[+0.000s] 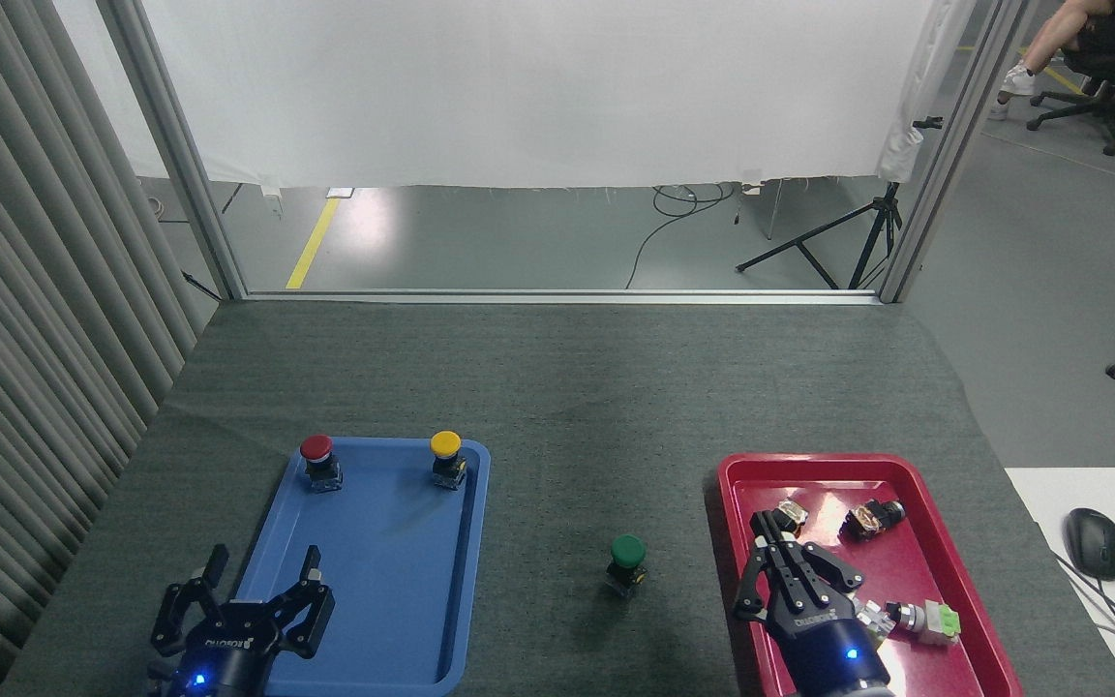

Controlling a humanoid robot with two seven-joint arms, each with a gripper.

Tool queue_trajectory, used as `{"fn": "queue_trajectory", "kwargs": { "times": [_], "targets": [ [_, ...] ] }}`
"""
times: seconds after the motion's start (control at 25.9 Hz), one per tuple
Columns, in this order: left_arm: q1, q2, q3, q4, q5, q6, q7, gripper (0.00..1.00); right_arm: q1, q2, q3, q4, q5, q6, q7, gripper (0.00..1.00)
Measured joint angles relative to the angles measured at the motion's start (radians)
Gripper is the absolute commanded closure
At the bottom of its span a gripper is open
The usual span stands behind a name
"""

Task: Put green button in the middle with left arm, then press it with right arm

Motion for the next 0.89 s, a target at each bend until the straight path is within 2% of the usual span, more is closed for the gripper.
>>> {"fn": "queue_trajectory", "kwargs": {
  "times": [0.23,0.42,0.62,0.89],
  "targets": [
    [0.0,-0.001,0.006,0.009,0.007,-0.006,0.0,0.01,-0.089,0.084,0.134,0.119,0.058,0.101,0.014,1.0],
    [-0.001,0.0,0.007,0.014,0.02,-0.007,0.0,0.01,-0.154,0.132,0.214,0.242,0.072,0.16,0.02,1.0],
    [-0.001,0.0,0.008,0.016,0.028,-0.006,0.0,0.01,-0.185,0.15,0.237,0.336,0.072,0.182,0.007,1.0],
    [-0.003,0.0,0.011,0.018,0.03,-0.006,0.0,0.01,-0.193,0.153,0.26,0.4,0.07,0.19,-0.038,1.0]
  ]
}}
